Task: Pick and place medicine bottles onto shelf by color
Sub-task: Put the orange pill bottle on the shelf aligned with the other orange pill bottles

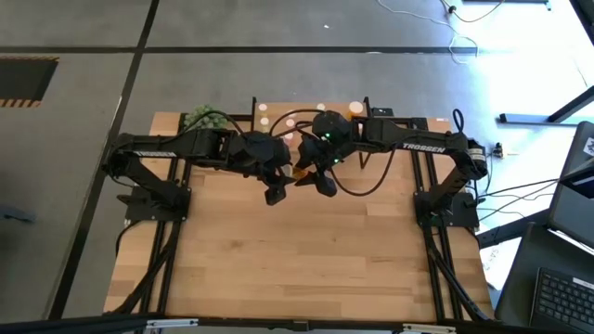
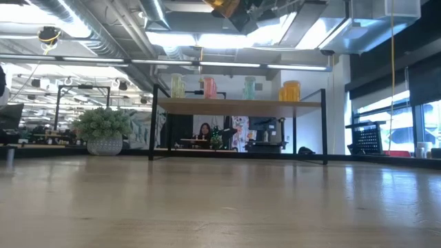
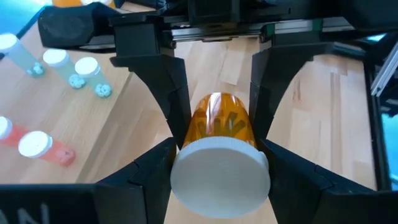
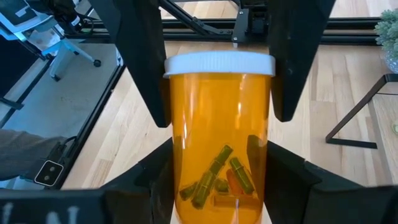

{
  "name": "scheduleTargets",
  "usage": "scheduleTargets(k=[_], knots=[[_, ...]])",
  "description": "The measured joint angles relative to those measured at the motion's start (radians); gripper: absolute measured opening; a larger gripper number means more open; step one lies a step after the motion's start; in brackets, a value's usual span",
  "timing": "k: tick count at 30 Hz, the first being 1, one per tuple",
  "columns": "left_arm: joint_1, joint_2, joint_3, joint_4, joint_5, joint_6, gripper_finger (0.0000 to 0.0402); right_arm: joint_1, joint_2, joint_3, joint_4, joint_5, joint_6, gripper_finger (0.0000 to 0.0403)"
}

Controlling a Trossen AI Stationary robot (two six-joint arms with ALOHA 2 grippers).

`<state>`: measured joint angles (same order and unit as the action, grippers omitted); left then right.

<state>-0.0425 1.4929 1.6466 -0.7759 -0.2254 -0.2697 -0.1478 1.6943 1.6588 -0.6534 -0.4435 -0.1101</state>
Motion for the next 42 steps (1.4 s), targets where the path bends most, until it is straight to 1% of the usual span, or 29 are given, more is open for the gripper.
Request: scheduleTargets(k=[4,13,17,42], knots=[[-0.004,0.0,0.0,0.002,0.001,0.066,0.0209,-0.001,-0.001,0.0,-0.001,0.0,0.0,0.0189],[-0.008,0.0,0.0,0.006,-0.002,0.075,0.0209,-0.001,-0.002,0.0,-0.003,-0.003,0.002,0.019],[-0.008,0.0,0.0,0.006,-0.002,0.113,0.0209,-0.001,-0.002,0.0,-0.003,-0.002,0.003,0.019],[-0.008,0.0,-0.001,0.011,-0.001,0.122,0.0209,-0.001,-0.002,0.0,-0.003,-0.002,0.018,0.019]])
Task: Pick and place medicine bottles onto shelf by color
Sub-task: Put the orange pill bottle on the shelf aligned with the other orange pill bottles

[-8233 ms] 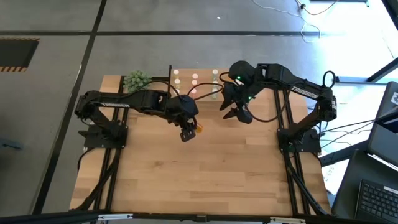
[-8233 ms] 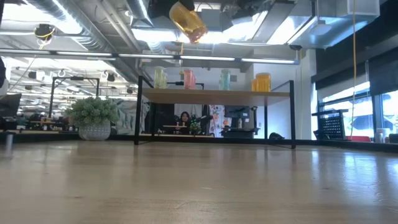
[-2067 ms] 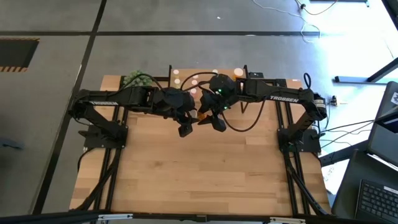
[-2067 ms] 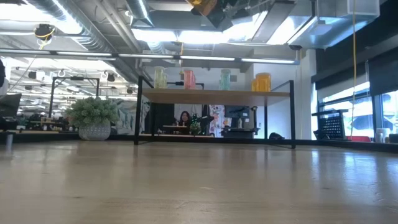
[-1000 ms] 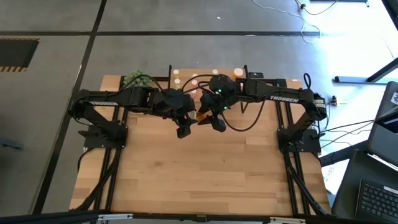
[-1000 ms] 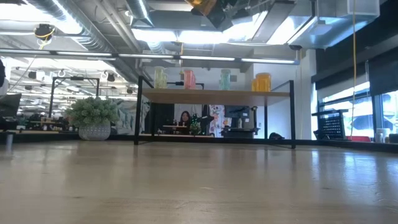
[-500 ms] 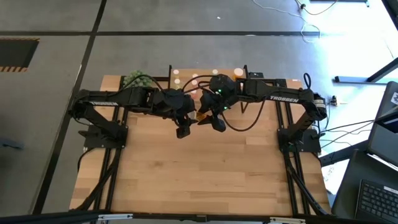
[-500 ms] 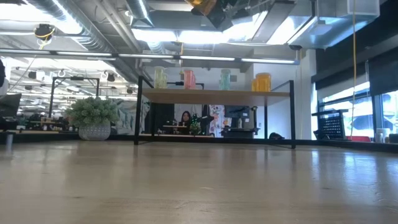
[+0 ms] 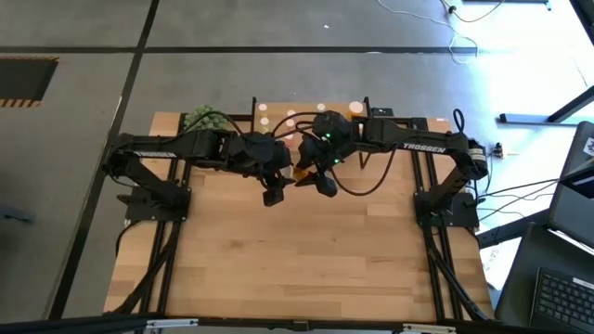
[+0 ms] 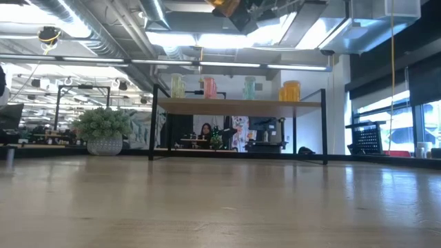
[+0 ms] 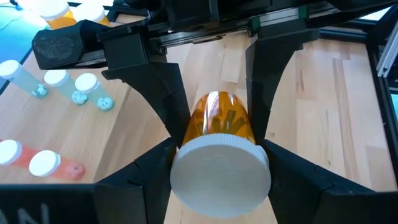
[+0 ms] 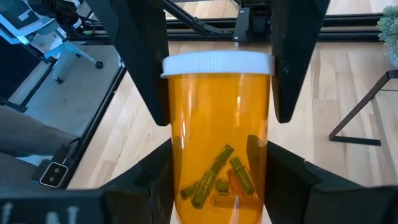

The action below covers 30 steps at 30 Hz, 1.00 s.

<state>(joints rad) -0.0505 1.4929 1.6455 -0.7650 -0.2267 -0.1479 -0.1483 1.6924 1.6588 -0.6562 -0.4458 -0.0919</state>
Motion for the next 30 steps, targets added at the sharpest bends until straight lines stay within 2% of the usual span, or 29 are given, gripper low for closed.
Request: scheduleTargets(k=[30], knots=[[-0.001,-0.001,-0.001,0.015,-0.001,0.028,0.0209,0.001,-0.002,0.0,-0.001,0.0,0.008,0.019]])
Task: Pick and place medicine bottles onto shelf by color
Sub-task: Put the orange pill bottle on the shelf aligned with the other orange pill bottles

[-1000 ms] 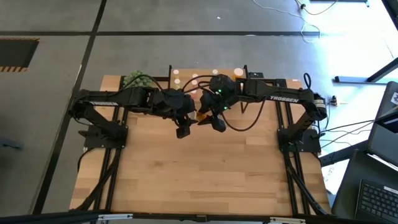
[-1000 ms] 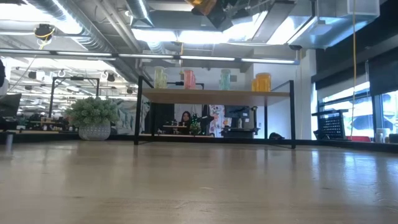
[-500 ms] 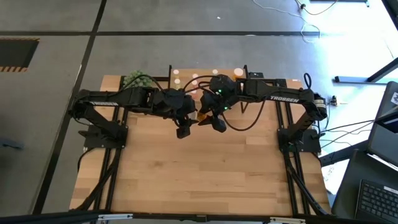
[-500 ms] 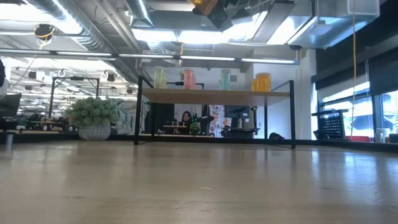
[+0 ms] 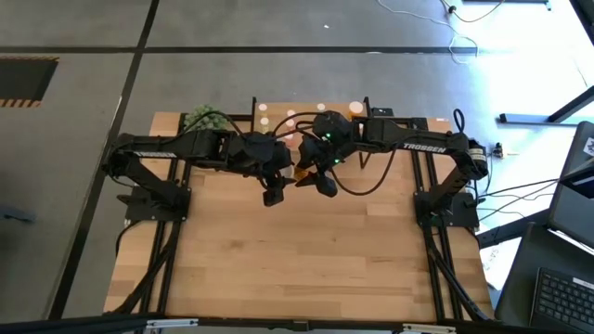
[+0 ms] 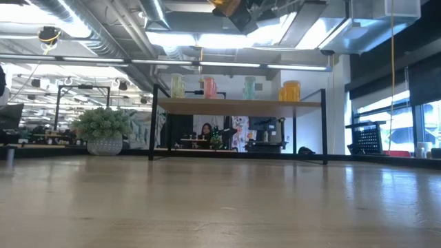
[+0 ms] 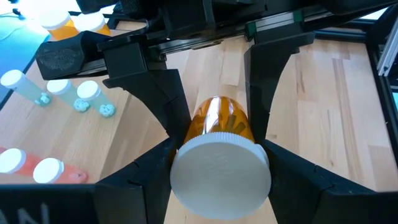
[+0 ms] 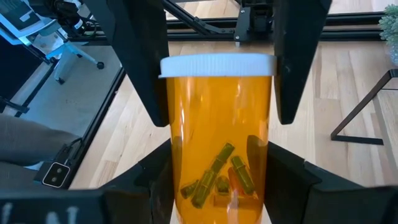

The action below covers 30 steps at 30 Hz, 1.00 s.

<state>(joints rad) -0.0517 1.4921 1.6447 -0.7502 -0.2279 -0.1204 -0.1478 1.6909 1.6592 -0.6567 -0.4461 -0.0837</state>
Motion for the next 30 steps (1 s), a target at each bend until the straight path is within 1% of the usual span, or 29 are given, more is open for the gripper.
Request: scheduleTargets(k=[17,21,26,30], knots=[[0.0,0.0,0.0,-0.001,0.005,0.0,0.0209,-0.001,0.002,-0.001,0.008,0.0,-0.033,0.019],[-0.002,0.0,0.001,-0.009,0.01,0.002,0.0209,0.0,0.002,-0.001,0.011,0.002,-0.056,0.0184],[-0.002,0.0,0.002,-0.039,0.01,0.119,0.0209,0.0,0.003,-0.001,0.015,0.009,-0.052,0.0185],[-0.002,0.0,0.002,-0.059,0.012,0.13,0.0209,0.0,0.003,-0.001,0.015,0.008,-0.051,0.0185]])
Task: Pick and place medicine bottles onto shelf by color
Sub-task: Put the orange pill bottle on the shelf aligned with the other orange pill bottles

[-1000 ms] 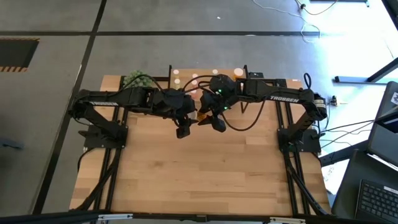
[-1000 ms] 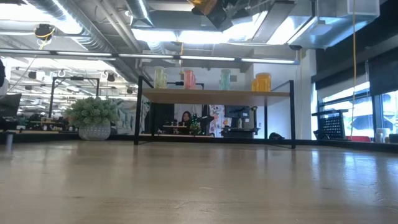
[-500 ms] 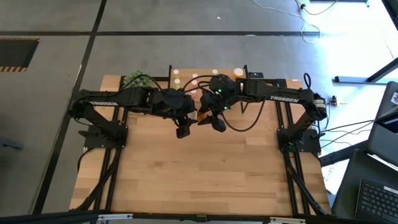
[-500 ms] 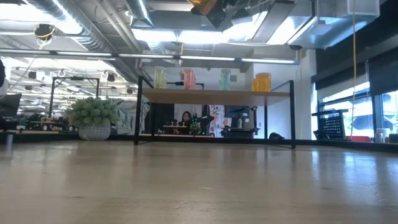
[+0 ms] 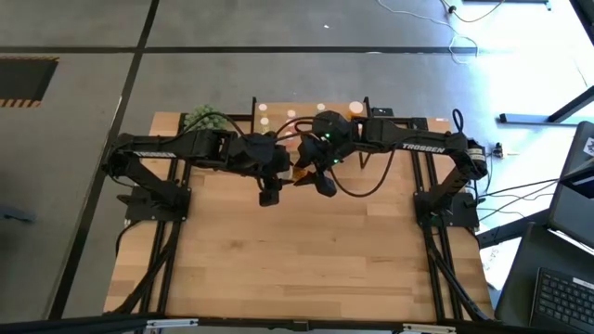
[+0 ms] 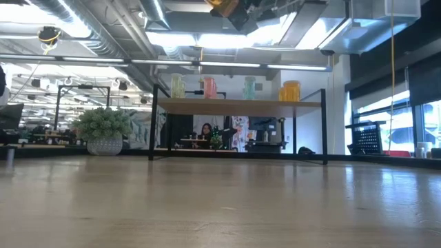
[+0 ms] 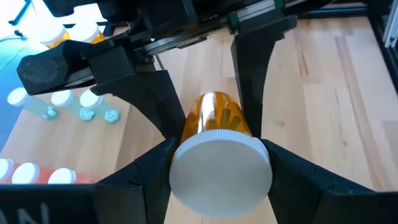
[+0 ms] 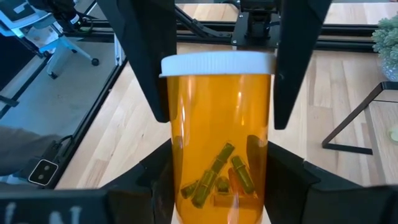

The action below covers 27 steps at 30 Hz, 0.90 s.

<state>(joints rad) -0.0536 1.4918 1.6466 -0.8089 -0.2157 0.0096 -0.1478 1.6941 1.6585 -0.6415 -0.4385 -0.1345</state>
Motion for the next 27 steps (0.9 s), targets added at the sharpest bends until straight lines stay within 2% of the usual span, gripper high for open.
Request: scheduleTargets(k=[15,27], knots=[[-0.001,0.0,0.0,-0.006,-0.04,0.217,0.0209,-0.001,0.0,0.0,0.0,0.004,0.0,0.0184],[-0.002,0.0,-0.001,-0.02,-0.061,0.25,0.0244,-0.001,-0.002,0.0,-0.01,-0.004,-0.001,0.0183]])
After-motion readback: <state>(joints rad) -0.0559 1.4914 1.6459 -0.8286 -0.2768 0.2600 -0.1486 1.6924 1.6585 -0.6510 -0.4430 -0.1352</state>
